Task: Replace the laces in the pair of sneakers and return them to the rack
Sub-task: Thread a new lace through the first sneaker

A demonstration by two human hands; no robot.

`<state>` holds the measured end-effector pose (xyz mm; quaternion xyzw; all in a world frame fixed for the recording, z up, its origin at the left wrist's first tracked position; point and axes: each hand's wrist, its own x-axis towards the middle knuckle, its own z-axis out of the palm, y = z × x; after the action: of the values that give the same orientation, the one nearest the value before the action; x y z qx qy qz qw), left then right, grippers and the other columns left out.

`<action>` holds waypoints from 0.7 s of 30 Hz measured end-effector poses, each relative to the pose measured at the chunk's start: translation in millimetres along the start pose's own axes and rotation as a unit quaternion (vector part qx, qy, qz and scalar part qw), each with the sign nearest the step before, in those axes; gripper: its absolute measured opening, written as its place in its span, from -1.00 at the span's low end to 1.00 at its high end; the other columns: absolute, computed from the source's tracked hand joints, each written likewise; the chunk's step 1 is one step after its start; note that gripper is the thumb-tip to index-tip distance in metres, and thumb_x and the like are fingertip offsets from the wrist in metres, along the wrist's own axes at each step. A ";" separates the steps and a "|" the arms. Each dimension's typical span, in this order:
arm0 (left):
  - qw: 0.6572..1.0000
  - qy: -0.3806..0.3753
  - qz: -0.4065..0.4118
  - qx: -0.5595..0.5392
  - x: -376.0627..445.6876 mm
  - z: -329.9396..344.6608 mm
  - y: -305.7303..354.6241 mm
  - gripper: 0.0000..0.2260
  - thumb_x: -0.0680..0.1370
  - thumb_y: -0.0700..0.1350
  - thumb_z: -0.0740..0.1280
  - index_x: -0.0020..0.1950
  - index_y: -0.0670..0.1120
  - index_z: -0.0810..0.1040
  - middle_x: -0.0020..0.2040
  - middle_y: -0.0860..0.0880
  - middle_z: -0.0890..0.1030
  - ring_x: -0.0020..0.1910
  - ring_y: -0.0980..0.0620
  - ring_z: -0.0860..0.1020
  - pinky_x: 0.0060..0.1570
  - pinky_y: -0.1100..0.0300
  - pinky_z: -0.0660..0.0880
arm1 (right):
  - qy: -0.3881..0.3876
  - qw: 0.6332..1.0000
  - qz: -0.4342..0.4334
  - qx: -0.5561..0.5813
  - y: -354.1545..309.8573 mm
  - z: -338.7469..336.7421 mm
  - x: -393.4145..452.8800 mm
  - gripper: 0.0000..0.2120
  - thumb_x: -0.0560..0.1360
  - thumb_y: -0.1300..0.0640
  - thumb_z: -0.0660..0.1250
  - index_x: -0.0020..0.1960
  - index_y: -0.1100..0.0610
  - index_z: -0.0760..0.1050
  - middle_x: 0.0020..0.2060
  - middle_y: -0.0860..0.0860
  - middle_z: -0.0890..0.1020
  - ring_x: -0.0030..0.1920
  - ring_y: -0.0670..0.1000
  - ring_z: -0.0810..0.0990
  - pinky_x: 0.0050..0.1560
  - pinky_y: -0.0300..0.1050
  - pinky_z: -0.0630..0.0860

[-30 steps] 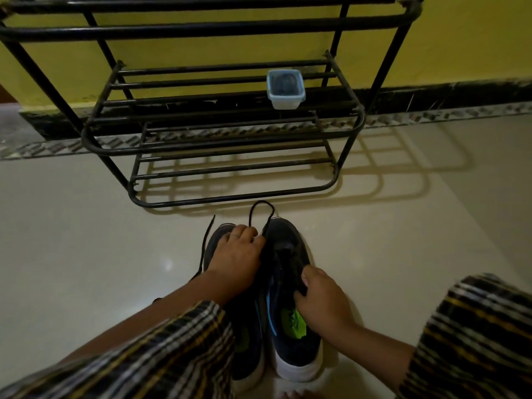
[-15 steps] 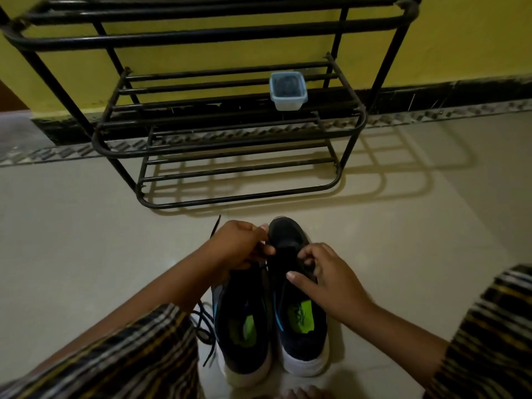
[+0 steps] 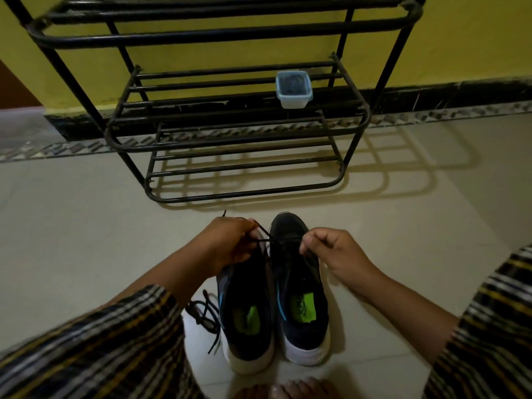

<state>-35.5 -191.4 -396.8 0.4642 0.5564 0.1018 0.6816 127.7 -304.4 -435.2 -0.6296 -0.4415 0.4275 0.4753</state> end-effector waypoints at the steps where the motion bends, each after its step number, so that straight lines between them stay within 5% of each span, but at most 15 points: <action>1: 0.999 0.029 0.018 0.039 1.1 -2.4 -2.2 -0.80 0.62 -0.14 0.17 -0.16 -0.13 0.49 -0.29 -0.07 0.48 -0.22 -0.01 0.48 -0.30 0.24 0.41 | 0.010 1.000 0.008 0.009 0.2 -2.8 0.2 -0.75 0.57 0.24 0.21 -0.25 0.15 0.54 -0.38 -0.04 0.57 -0.30 -0.19 0.54 -0.14 -0.42 0.43; 4: 0.984 0.090 0.083 0.127 7.7 -9.8 -11.6 -0.80 0.62 -0.17 0.19 -0.17 -0.18 0.50 -0.26 -0.12 0.51 -0.29 -0.03 0.49 -0.44 0.29 0.42 | 0.058 0.998 0.025 0.014 2.8 -7.6 1.6 -0.77 0.58 0.23 0.21 -0.22 0.14 0.55 -0.44 -0.11 0.58 -0.32 -0.12 0.53 -0.19 -0.34 0.49; 8: 0.920 0.182 0.165 0.305 23.1 -24.9 -24.0 -0.84 0.60 -0.09 0.22 -0.04 -0.13 0.55 -0.16 -0.13 0.63 -0.17 -0.08 0.59 -0.15 0.11 0.52 | 0.102 0.992 0.056 -0.048 6.0 -16.6 2.6 -0.84 0.51 0.22 0.33 -0.24 0.11 0.58 -0.41 0.02 0.57 -0.39 -0.06 0.49 -0.29 -0.26 0.45; 10: 0.890 0.205 0.181 0.365 27.7 -31.9 -27.2 -0.85 0.59 -0.06 0.23 -0.02 -0.10 0.55 -0.19 -0.11 0.62 -0.22 -0.05 0.58 -0.25 0.16 0.47 | 0.092 0.988 0.084 -0.094 9.8 -22.3 2.9 -0.87 0.48 0.20 0.37 -0.24 0.14 0.61 -0.35 0.12 0.61 -0.41 -0.09 0.47 -0.33 -0.28 0.43; 15: 0.837 0.210 0.195 0.467 35.2 -47.7 -38.0 -0.87 0.58 -0.07 0.23 -0.06 -0.07 0.53 -0.23 -0.07 0.58 -0.26 -0.02 0.53 -0.29 0.16 0.43 | 0.006 0.974 0.155 -0.165 10.9 -34.0 -0.4 -0.86 0.51 0.26 0.33 -0.13 0.14 0.66 -0.37 -0.08 0.62 -0.52 -0.29 0.45 -0.44 -0.45 0.34; 21: 0.800 0.202 0.197 0.530 36.9 -52.6 -44.7 -0.87 0.59 -0.02 0.22 -0.02 -0.03 0.51 -0.17 -0.04 0.57 -0.20 -0.04 0.53 -0.25 0.14 0.46 | 0.051 0.944 0.200 -0.257 14.0 -45.1 0.6 -0.82 0.45 0.15 0.42 -0.32 0.12 0.58 -0.44 0.02 0.57 -0.38 -0.06 0.49 -0.34 -0.23 0.38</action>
<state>-84.0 -164.4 -452.0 0.8213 0.5453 0.0144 0.1671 173.2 -316.1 -440.6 -0.8265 -0.3767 0.3530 0.2245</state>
